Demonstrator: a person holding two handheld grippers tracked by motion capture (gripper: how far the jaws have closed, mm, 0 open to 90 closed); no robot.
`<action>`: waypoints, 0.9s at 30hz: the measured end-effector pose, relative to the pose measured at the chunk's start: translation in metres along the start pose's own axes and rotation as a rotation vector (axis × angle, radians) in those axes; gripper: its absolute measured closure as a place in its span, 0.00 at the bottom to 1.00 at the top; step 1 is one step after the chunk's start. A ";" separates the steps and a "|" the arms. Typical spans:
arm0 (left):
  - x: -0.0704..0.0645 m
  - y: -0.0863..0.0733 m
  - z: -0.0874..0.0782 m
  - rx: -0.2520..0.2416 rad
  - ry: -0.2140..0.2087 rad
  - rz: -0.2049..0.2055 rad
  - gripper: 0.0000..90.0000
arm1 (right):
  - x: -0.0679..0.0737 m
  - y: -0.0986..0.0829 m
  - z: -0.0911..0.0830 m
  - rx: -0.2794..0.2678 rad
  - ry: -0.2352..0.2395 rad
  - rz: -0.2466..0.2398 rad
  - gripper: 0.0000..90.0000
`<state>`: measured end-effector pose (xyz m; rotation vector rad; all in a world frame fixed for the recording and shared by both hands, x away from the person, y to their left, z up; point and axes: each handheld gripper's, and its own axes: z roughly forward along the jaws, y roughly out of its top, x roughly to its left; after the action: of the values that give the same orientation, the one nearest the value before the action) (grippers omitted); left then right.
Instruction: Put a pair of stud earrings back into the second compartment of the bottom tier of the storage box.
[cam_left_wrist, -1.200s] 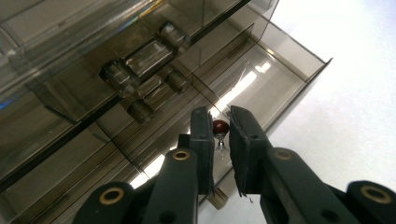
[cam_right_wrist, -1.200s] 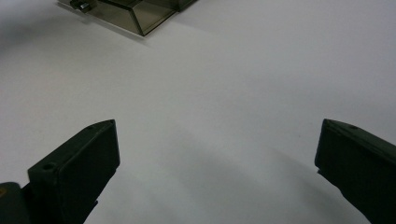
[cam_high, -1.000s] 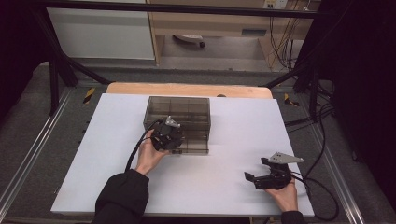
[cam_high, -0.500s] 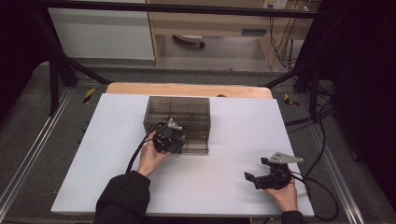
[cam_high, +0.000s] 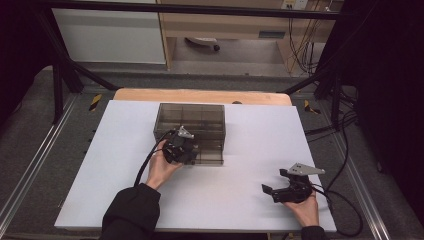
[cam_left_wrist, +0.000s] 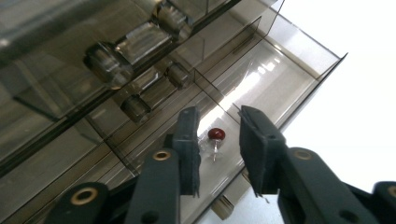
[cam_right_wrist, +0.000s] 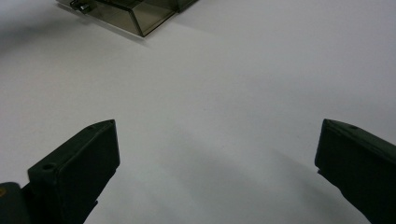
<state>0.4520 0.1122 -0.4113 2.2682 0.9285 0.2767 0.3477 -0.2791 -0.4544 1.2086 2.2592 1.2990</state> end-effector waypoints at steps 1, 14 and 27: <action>0.000 0.000 -0.002 -0.006 0.002 -0.002 0.73 | 0.000 0.000 0.000 0.000 0.000 0.000 0.01; -0.002 -0.008 -0.025 -0.059 -0.003 0.003 0.41 | 0.000 0.000 0.000 0.001 0.001 0.001 0.01; -0.002 -0.030 -0.048 -0.097 0.002 0.026 0.12 | 0.000 0.000 0.000 0.002 0.002 0.002 0.01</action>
<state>0.4145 0.1504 -0.3944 2.1923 0.8684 0.3280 0.3478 -0.2788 -0.4546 1.2113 2.2620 1.2999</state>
